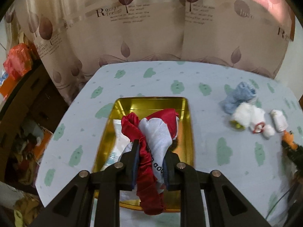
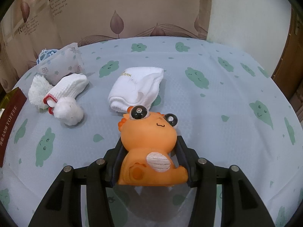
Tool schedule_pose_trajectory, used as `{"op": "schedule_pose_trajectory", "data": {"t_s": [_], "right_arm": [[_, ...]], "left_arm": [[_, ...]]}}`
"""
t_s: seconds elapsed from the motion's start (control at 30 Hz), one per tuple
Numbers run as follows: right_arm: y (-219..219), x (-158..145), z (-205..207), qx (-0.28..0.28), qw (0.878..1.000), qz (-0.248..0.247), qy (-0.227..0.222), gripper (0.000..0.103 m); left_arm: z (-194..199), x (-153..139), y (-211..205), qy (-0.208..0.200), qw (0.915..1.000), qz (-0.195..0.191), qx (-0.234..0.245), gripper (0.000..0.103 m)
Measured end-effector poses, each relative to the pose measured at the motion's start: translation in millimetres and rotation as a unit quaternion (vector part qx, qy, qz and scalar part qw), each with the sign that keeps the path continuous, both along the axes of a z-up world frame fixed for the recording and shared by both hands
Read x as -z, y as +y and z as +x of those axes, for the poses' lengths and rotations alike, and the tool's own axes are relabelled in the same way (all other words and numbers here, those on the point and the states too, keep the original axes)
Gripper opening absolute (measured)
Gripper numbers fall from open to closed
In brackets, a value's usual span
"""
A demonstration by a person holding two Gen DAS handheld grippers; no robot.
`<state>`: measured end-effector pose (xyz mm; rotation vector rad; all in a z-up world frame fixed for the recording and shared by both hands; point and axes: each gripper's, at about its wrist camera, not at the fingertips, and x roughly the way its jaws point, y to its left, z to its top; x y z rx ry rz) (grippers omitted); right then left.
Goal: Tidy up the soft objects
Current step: 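Lower the red-and-white cloth into the tin box and open the left gripper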
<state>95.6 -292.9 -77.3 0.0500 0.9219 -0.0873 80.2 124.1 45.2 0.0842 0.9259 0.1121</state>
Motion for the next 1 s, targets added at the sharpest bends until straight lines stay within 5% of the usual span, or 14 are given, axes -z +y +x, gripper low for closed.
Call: {"op": "schedule_pose_trajectory", "data": {"t_s": [0.53,1.0], "right_arm": [[6,0,0,0.002,1.0,-0.021,0.004,0.048],[8,0,0,0.002,1.0,-0.022,0.004,0.049]], "left_arm": [[17,59,26,0.028,0.9963,-0.038,0.073,0.02],[24,73,20,0.032,0.9947,-0.013,0.097,0.022]]}}
